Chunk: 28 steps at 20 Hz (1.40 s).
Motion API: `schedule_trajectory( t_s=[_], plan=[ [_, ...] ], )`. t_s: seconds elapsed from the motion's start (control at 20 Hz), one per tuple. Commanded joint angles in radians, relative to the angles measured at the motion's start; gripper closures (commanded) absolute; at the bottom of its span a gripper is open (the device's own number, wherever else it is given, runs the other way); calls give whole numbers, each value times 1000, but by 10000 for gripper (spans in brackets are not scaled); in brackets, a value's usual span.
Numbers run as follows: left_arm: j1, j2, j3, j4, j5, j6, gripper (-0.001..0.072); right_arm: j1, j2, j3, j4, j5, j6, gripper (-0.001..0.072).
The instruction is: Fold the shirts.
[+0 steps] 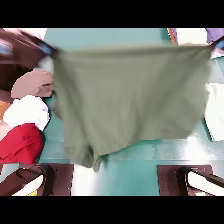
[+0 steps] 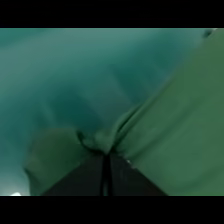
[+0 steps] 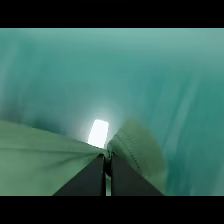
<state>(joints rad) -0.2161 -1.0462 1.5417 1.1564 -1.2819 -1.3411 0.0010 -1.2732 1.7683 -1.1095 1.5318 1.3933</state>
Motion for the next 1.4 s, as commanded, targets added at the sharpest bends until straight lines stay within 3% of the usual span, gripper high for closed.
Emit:
schedule_trajectory(
  t_s=[0.0,0.1,0.3,0.5,0.55,0.6,0.65,0.7,0.75,0.9,1.05,1.35],
  plan=[
    [0,-178,-227,9,126,52,683,91,-173,-180,-88,-24,10,691],
    [0,-304,-243,20,251,92,684,103,-258,-239,-90,-123,10,691],
    [0,-456,-214,20,499,92,683,102,-398,-200,-87,-224,13,691],
    [3,-481,-203,21,578,73,680,102,-476,-91,-87,-225,13,690],
    [7,-481,-203,22,575,72,523,102,-489,-63,-87,-225,13,689],
    [17,-481,-203,21,564,52,318,102,-501,-32,-87,-222,13,687],
    [33,-481,-199,22,546,33,281,101,-509,-5,-87,-217,13,663],
    [52,-480,-189,21,515,28,279,101,-515,24,-87,-208,13,464],
    [76,-478,-169,21,460,19,279,100,-515,48,-87,-190,13,329],
    [182,-430,-109,19,237,3,279,81,-510,116,-86,-57,13,329],
    [289,-308,-168,19,51,4,278,48,-444,48,-85,11,12,329],
    [340,-25,-583,17,-26,-26,277,-4,-224,-304,14,-15,-67,329]
  ],
)
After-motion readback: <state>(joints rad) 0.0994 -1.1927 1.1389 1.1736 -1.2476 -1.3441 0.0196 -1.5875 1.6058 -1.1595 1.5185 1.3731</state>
